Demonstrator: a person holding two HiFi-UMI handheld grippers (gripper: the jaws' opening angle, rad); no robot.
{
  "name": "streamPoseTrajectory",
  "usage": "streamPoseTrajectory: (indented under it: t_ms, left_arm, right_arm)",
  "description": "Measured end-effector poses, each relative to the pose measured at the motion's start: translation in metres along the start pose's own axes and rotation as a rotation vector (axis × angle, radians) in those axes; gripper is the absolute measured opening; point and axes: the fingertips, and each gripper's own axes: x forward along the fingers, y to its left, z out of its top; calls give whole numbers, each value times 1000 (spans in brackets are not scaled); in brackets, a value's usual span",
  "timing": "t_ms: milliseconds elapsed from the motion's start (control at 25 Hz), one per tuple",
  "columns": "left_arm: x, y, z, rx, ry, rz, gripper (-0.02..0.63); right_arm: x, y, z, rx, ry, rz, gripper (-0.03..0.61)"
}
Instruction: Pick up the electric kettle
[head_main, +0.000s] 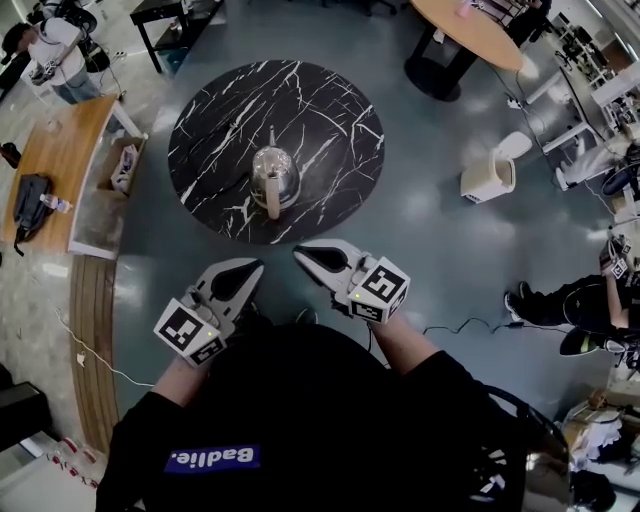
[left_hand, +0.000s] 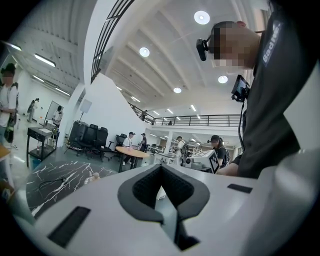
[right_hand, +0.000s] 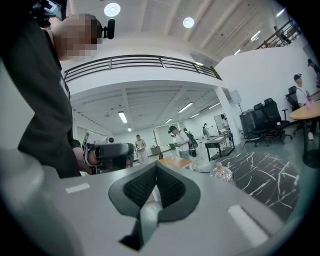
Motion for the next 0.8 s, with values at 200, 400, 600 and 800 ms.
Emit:
streamPoseTrajectory:
  t_ms: [200, 400, 600, 800]
  left_arm:
    - [2, 20, 6, -1, -5, -40, 6]
    - [2, 40, 11, -7, 3, -88, 6]
    - [2, 60, 14, -15, -3, -127, 6]
    - [-4, 75, 15, -20, 24, -196, 6]
  right_arm:
    - [18, -13, -1, 9, 13, -35, 3]
    - [36, -24, -3, 19, 22, -76, 3]
    - [52, -38, -8, 38, 34, -113, 6]
    - [67, -50, -13, 53, 55, -150, 13]
